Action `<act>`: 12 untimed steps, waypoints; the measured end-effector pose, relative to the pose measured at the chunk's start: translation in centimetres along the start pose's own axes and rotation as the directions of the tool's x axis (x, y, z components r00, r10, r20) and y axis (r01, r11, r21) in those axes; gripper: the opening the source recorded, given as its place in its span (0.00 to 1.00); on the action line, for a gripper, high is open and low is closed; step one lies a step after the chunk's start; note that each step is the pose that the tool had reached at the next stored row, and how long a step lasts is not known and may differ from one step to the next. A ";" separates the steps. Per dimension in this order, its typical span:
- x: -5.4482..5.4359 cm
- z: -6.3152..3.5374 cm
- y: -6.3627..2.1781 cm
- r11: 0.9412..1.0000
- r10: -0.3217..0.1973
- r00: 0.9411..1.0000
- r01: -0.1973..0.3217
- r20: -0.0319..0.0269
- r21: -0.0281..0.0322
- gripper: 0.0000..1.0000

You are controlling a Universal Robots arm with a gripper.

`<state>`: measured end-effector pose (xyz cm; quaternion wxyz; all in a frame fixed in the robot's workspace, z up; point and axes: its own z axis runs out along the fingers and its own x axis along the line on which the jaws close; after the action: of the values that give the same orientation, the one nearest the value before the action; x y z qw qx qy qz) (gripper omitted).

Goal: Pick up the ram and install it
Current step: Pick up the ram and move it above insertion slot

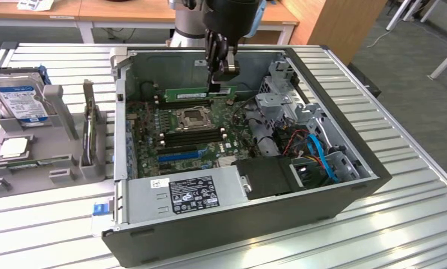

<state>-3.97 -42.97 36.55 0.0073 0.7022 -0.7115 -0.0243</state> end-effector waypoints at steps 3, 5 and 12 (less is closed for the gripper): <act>-0.1 0.04 0.00 1.000 0.000 1.000 0.000 0.000 0.000 0.12; -0.2 0.05 0.00 1.000 0.001 1.000 -0.001 0.000 0.000 0.12; -0.9 0.17 0.00 1.000 0.002 1.000 -0.002 0.000 0.000 0.12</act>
<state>-3.97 -42.09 36.40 0.0073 0.7015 -0.7122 -0.0243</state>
